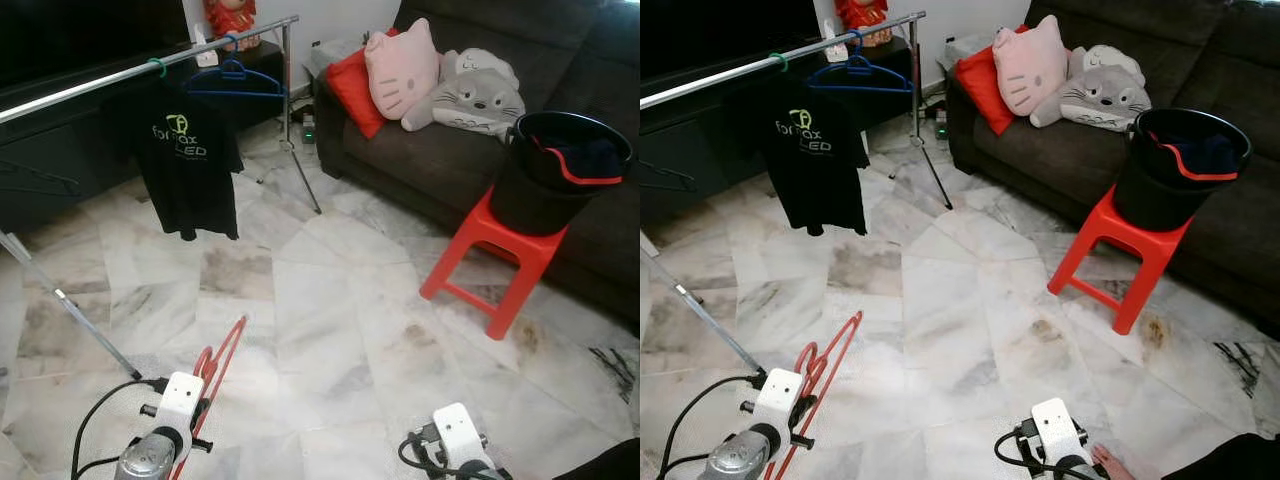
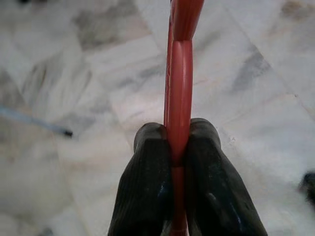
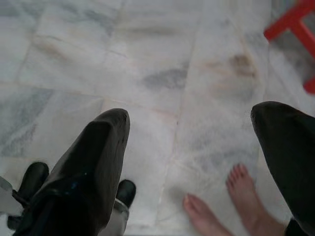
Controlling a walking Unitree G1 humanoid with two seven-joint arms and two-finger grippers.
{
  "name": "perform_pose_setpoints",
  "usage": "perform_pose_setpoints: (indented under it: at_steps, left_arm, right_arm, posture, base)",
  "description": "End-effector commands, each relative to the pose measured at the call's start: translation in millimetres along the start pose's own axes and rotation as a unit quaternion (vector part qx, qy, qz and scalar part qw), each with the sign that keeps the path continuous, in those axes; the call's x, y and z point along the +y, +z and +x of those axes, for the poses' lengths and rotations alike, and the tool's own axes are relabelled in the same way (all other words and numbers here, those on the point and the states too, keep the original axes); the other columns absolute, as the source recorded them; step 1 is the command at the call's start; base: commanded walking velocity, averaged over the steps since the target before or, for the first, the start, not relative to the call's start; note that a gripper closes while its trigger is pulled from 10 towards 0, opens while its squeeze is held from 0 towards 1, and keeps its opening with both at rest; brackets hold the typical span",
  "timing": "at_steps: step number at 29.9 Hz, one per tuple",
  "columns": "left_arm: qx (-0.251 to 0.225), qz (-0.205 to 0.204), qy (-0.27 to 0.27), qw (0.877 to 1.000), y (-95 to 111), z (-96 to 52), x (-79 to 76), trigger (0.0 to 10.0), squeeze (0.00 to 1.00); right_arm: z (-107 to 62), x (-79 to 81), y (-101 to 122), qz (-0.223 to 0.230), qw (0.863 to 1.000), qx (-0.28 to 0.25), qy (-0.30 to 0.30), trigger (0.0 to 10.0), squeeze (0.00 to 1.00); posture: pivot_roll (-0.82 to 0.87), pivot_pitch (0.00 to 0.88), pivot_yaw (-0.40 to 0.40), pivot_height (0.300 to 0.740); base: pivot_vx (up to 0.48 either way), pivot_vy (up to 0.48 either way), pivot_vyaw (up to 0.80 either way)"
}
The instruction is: Hang hanger
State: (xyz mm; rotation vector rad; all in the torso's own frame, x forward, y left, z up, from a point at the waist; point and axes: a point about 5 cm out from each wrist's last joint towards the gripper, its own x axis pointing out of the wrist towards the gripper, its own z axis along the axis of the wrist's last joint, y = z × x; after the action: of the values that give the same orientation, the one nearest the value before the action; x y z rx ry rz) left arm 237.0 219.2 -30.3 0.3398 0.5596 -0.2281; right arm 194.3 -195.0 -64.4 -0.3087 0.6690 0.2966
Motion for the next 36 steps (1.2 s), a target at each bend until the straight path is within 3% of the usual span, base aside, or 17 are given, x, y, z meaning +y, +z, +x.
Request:
perform_pose_setpoints:
  at_steps: [1, 3, 4, 7, 10, 14, 19, 21, 25, 27, 28, 33, 36]
  left_arm:
    - [0.0, 0.057, -0.031, 0.998, 2.9, 0.4, -1.4, 10.0, 0.0]
    - [0.0, 0.09, -0.053, 0.995, 4.5, 0.6, -3.2, 10.0, 0.0]
    - [-0.001, 0.099, -0.058, 0.993, 5.0, 0.6, -3.6, 10.0, 0.0]
    - [-0.005, 0.111, -0.067, 0.992, 7.6, 0.9, -3.8, 10.0, 0.0]
    - [-0.009, 0.125, -0.081, 0.989, 10.9, 1.3, -4.6, 10.0, 0.0]
    - [-0.019, 0.168, -0.129, 0.977, 19.3, 0.7, -4.6, 10.0, 0.0]
    - [-0.025, 0.181, -0.191, 0.964, 31.5, -0.7, -2.2, 10.0, 0.0]
    - [-0.022, 0.205, -0.272, 0.94, 39.7, -7.8, -4.7, 10.0, 0.0]
    - [-0.027, 0.214, -0.319, 0.923, 48.1, -13.9, -7.5, 10.0, 0.0]
    - [-0.019, 0.214, -0.363, 0.907, 54.2, -20.3, -10.8, 10.0, 0.0]
    - [-0.017, 0.21, -0.388, 0.897, 61.3, -24.7, -12.4, 10.0, 0.0]
    - [-0.015, 0.206, -0.422, 0.883, 73.5, -31.0, -14.5, 10.0, 0.0]
    - [-0.009, 0.2, -0.456, 0.867, 81.8, -39.5, -17.1, 10.0, 0.0]
  right_arm:
    - [12.7, -30.7, 48.8, -0.036, 0.997, -0.063, 0.012, 10.0, 0.0]
    - [14.6, -56.3, 88.7, -0.074, 0.99, -0.11, 0.043, 10.0, 0.0]
    - [13.7, -57.7, 92.1, -0.092, 0.988, -0.115, 0.053, 10.0, 0.0]
    - [11.7, -54.6, 93.2, -0.145, 0.979, -0.116, 0.086, 10.0, 0.0]
    - [10.0, -49.3, 92.6, -0.169, 0.971, -0.117, 0.126, 10.0, 0.0]
    - [3.8, -44.9, 96.0, -0.184, 0.948, -0.115, 0.233, 10.0, 0.0]
    - [-4.8, -50.5, 104.5, -0.23, 0.921, -0.11, 0.294, 10.0, 0.0]
    - [-11.6, -50.8, 109.8, -0.254, 0.891, -0.096, 0.363, 10.0, 0.0]
    - [-15.9, -50.8, 116.3, -0.247, 0.876, -0.095, 0.404, 10.0, 0.0]
    - [-16.8, -49.3, 122.3, -0.239, 0.868, -0.099, 0.425, 10.0, 0.0]
    - [-17.5, -45.1, 124.4, -0.235, 0.857, -0.095, 0.449, 10.0, 0.0]
    - [-17.8, -38.3, 130.2, -0.239, 0.841, -0.101, 0.474, 10.0, 0.0]
    - [-17.9, -29.6, 142.6, -0.209, 0.828, -0.122, 0.506, 10.0, 0.0]
  posture:
    - [0.0, 0.0, -0.012, 0.74]
    - [-0.01, 0.0, -0.011, 0.74]
    - [-0.01, 0.0, -0.01, 0.74]
    - [-0.01, 0.0, -0.009, 0.74]
    - [-0.01, 0.0, -0.008, 0.74]
    - [-0.01, 0.0, -0.005, 0.74]
    - [-0.01, 0.0, -0.006, 0.74]
    - [-0.01, 0.0, -0.006, 0.74]
    - [-0.01, 0.0, -0.006, 0.74]
    - [-0.01, 0.0, -0.009, 0.74]
    - [0.0, 0.0, -0.013, 0.74]
    - [0.01, 0.0, -0.017, 0.74]
    - [0.01, 0.0, -0.015, 0.74]
  base:
    - [0.0, 0.0, 0.0]
    - [0.0, 0.0, 0.0]
    - [0.0, 0.0, 0.0]
    - [0.0, 0.0, 0.0]
    - [0.0, 0.0, 0.0]
    - [0.0, 0.0, 0.0]
    - [0.0, 0.0, 0.0]
    - [0.0, 0.0, 0.0]
    - [0.0, 0.0, 0.0]
    - [0.0, 0.0, 0.0]
    - [0.0, 0.0, 0.0]
    - [0.0, 0.0, 0.0]
    - [0.0, 0.0, 0.0]
